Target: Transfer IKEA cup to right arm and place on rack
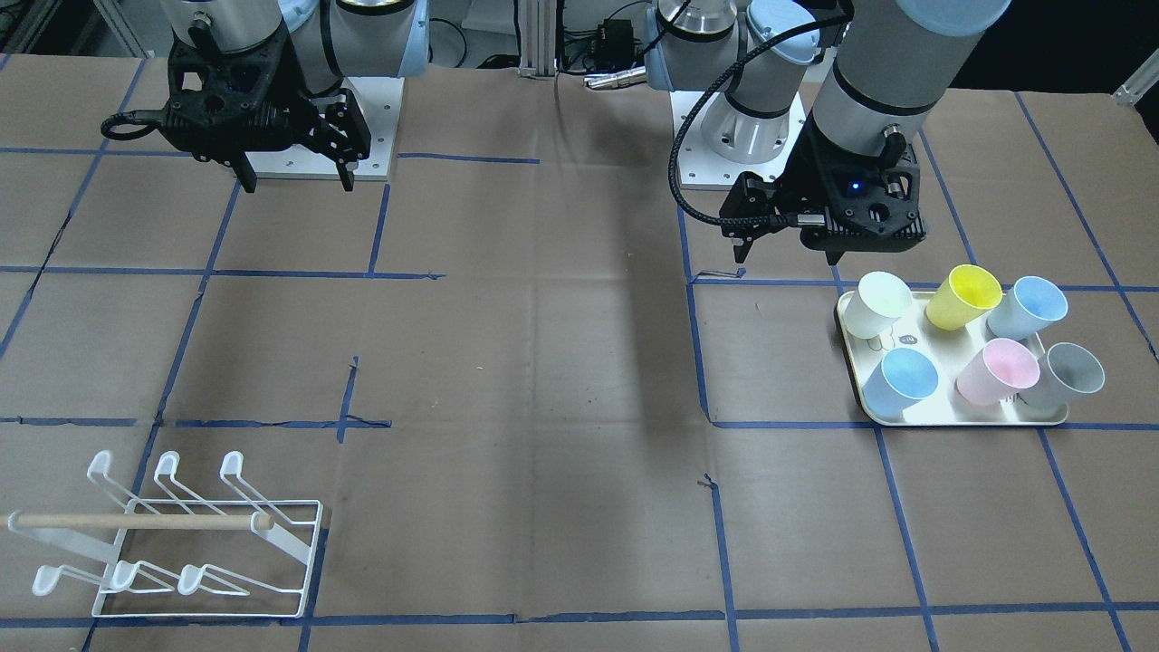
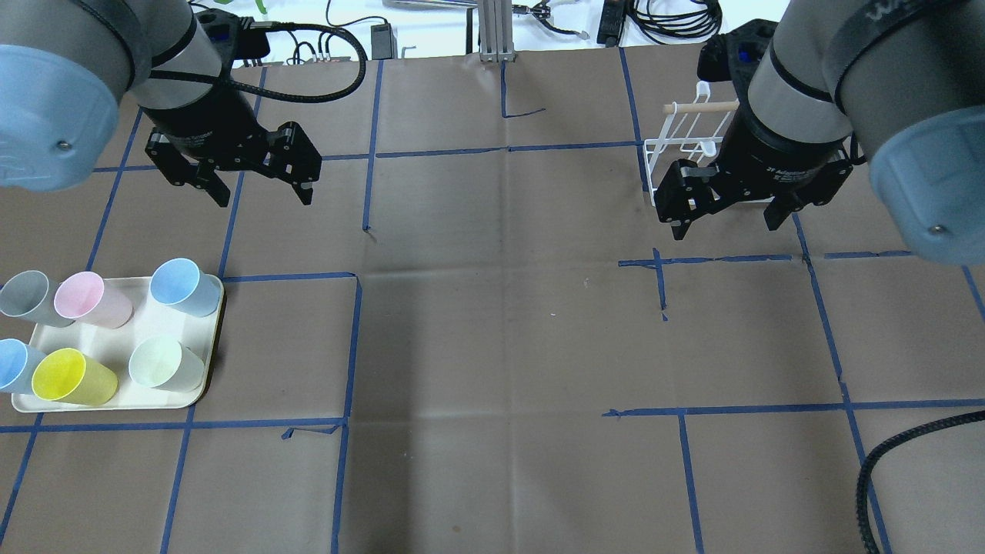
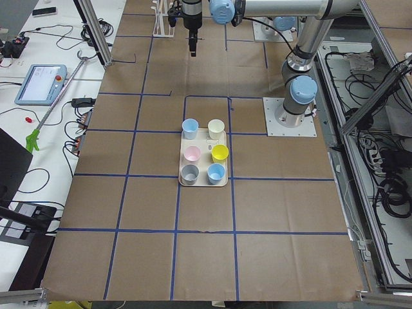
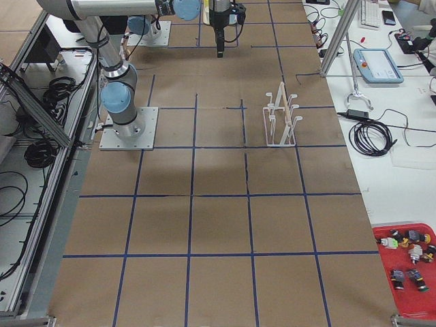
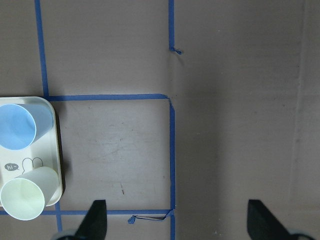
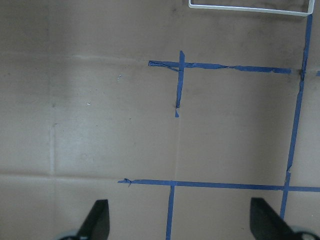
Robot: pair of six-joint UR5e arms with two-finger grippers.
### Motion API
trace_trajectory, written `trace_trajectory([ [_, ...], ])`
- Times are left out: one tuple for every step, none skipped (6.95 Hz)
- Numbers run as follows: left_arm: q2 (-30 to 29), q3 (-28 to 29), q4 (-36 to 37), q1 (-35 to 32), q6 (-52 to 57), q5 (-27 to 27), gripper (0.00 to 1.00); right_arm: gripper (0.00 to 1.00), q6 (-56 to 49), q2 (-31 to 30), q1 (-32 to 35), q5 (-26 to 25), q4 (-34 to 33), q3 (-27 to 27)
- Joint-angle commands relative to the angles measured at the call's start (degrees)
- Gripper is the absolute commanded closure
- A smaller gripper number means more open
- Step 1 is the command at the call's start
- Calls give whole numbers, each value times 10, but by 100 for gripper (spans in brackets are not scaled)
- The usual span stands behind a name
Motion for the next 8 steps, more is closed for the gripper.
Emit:
trace_trajectory([
  [0,1,1,0,0,0,0,0,0,0,0,0,0,0],
  [3,0,1,0,0,0,0,0,0,0,0,0,-1,0],
  [2,0,3,0,0,0,0,0,0,0,0,0,0,0],
  [2,0,3,0,0,0,0,0,0,0,0,0,0,0],
  [2,0,4,0,0,0,0,0,0,0,0,0,0,0],
  [2,0,4,0,0,0,0,0,0,1,0,0,-1,1],
  [2,-1,4,0,0,0,0,0,0,1,1,0,-3,7],
  [10,-10,7,0,1,0,0,0,1,1,0,0,-3,5],
])
